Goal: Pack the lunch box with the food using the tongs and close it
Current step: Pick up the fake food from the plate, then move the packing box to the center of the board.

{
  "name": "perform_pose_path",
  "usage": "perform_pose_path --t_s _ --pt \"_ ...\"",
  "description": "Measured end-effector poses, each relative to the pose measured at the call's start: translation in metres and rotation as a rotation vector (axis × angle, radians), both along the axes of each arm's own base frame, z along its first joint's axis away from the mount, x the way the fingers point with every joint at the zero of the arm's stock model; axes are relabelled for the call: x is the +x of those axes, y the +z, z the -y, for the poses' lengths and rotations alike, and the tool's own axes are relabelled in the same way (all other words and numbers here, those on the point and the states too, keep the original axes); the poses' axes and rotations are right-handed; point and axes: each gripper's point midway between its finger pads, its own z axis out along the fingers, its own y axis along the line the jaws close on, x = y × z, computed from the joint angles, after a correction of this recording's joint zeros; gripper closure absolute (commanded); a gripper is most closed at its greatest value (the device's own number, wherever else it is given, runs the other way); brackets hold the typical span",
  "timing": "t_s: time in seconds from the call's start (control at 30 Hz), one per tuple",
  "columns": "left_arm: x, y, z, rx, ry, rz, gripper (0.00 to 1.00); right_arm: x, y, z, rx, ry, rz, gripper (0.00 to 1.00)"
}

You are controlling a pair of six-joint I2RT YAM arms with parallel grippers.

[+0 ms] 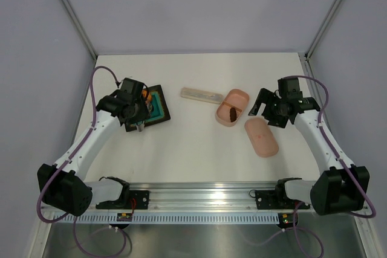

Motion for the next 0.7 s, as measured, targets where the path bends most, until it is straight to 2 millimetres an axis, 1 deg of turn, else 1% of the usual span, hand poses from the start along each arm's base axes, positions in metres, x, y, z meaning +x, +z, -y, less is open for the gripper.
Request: perform_pose_path --t_s 0.13,0.27,0.33,0.57,0.7 --pt "-0.001 0.0 0.002 -0.007 -0.006 -0.004 0.66 0.022 -0.022 -0.003 -0.005 0.0 -0.067 0.01" --pt "-0.001 0.001 0.003 -0.014 -0.014 -0.005 0.66 0.058 -0.036 -0.005 -0.019 -0.009 -0.106 0.01" --pt "0.0 0.004 0.005 -0.021 -0.02 -0.001 0.66 0.081 -0.039 -0.004 -0.032 -0.018 -0.103 0.01" --pt "0.003 0.014 0.009 -0.037 -0.037 0.019 0.65 0.149 -0.048 -0.01 -0.036 -0.026 -0.084 0.01" --pt "0.003 0.015 0.01 -0.041 -0.044 0.019 0.65 0.183 -0.054 -0.018 -0.017 -0.016 -0.071 0.0"
